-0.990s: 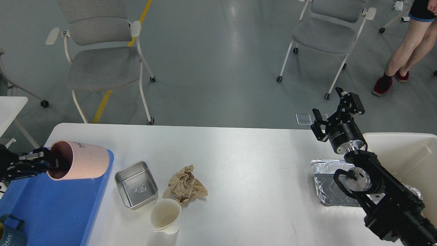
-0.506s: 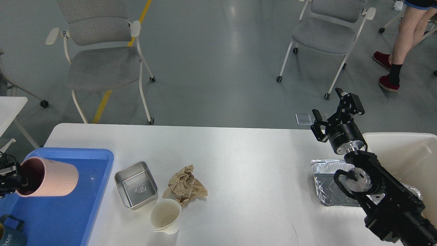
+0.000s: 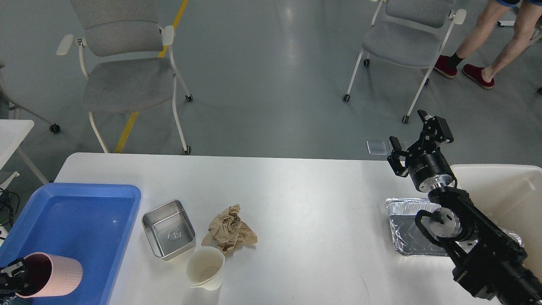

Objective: Tidy desktop
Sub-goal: 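Lift the pink mug with the left gripper and set it in the blue tray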

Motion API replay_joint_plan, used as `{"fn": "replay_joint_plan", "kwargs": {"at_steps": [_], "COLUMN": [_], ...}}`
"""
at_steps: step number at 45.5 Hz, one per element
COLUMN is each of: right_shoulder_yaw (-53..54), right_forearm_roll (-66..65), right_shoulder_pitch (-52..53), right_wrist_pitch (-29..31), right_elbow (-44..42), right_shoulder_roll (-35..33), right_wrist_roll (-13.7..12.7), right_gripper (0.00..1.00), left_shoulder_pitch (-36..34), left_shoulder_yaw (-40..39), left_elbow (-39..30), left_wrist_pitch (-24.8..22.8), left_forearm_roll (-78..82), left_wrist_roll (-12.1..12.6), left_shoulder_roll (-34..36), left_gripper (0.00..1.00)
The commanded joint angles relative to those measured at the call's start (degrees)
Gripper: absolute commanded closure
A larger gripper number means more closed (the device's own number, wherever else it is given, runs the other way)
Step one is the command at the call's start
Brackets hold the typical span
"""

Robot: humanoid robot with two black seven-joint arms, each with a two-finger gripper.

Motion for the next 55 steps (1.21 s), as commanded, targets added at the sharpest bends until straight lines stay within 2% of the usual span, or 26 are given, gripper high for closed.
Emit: {"fn": "replay_joint_plan", "kwargs": {"at_steps": [1,7,23,30,33,37,42,47,55], "right_shoulder_yaw": [0.02,-0.07,-0.07,-0.07,-0.07,-0.07,-0.07,-0.07,-0.07], "right_forearm_roll": [-0.04,-0.04,0.05,-0.04,0.05,-0.04,-0.04,-0.04,-0.04], "right_shoulder_pitch": [0.01,0.09,0.09,0.09,0.18,0.18,0.18,0.27,0.36], "right_wrist_pitch": [0.04,0.31,0.31,0.31,0.31,0.31,0.13,-0.05,-0.13], "right_elbow": [-0.18,-1.32,-1.32,-1.23,-1.23,-1.32,-1.23,-1.14,-1.14], "right_shoulder_roll": [-0.23,0.04,0.13,0.13,0.21,0.74,0.74,0.74,1.0], "right_wrist_roll": [0.0,0.0,0.0,0.0,0.0,0.0,0.0,0.0,0.0], "right_gripper": [0.0,0.0,0.0,0.0,0.0,0.0,0.0,0.0,0.0], "left_shoulder_pitch": [-0.04,0.05,-0.3,-1.35,-1.53,-1.62,-1.62,-1.97,-3.2], "left_shoulder_yaw": [1.67,2.63,2.73,-0.43,-6.05,-11.76,-19.67,-26.44,-39.54], "left_elbow": [-0.13,-0.13,-0.31,-0.48,-0.66,-1.71,-2.94,-3.91,-4.0], "left_wrist_pitch": [1.05,1.84,2.72,1.76,0.0,-6.32,-12.21,-13.01,-11.17], "left_forearm_roll": [-0.06,-0.07,-0.15,-0.42,-1.99,-3.4,-5.77,-7.45,-14.29], "left_wrist_roll": [0.19,0.19,-0.34,-1.48,-3.58,-4.9,-4.82,-4.73,-5.26], "left_shoulder_roll": [-0.81,-0.89,-1.68,-0.81,-0.72,-0.46,0.42,1.39,0.87], "left_gripper": [0.93,0.73,0.43,0.16,0.03,0.03,0.03,0.03,0.03]}}
